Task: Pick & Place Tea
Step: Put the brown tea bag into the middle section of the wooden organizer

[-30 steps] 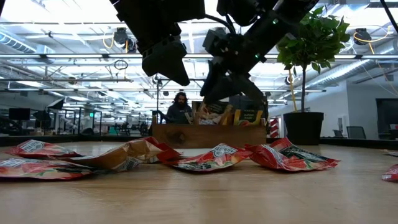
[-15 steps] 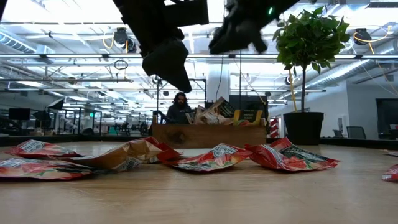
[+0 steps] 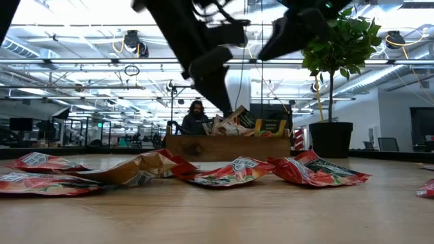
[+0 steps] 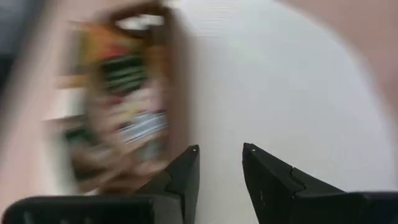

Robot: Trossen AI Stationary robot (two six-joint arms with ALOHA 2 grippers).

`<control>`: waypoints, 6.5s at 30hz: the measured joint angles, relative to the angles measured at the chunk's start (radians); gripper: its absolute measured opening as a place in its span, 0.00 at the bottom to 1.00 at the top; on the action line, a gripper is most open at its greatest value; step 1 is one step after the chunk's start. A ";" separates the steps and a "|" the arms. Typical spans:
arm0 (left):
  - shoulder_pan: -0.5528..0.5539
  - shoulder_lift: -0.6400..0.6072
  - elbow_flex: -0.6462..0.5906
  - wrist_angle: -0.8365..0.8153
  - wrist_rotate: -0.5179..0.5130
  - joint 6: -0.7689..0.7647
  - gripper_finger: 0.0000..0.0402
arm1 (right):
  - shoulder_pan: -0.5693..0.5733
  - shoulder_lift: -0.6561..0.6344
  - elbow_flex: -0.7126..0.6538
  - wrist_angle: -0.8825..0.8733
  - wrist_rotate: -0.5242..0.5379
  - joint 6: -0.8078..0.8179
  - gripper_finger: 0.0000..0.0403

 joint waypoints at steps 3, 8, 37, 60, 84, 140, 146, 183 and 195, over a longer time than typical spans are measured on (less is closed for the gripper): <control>0.071 -0.002 -0.001 0.069 0.202 0.055 0.37 | 0.010 -0.075 -0.116 0.051 0.000 0.059 0.31; 0.151 -0.029 0.000 0.114 0.247 0.127 0.52 | 0.033 -0.242 -0.373 0.320 0.000 0.105 0.31; 0.286 0.020 0.002 0.175 0.378 0.227 0.55 | 0.045 -0.445 -0.760 0.850 -0.051 -0.001 0.31; 0.256 0.020 0.002 0.177 0.280 0.165 0.01 | 0.045 -0.445 -0.760 0.824 -0.048 0.000 0.31; 0.201 0.018 0.000 0.221 0.193 0.170 0.00 | 0.045 -0.445 -0.760 0.820 -0.048 0.012 0.31; 0.138 0.041 -0.621 1.384 -0.068 0.176 0.00 | 0.045 -0.446 -0.759 0.824 -0.051 0.019 0.31; 0.138 0.050 -0.622 1.397 -0.071 0.182 0.01 | 0.045 -0.446 -0.759 0.824 -0.051 0.019 0.31; 0.060 -0.054 -0.609 1.379 -0.292 0.313 0.46 | 0.045 -0.446 -0.760 0.820 -0.050 0.019 0.31; 0.084 -0.028 -0.167 0.382 -0.154 0.225 0.01 | 0.045 -0.447 -0.760 0.820 -0.049 0.019 0.31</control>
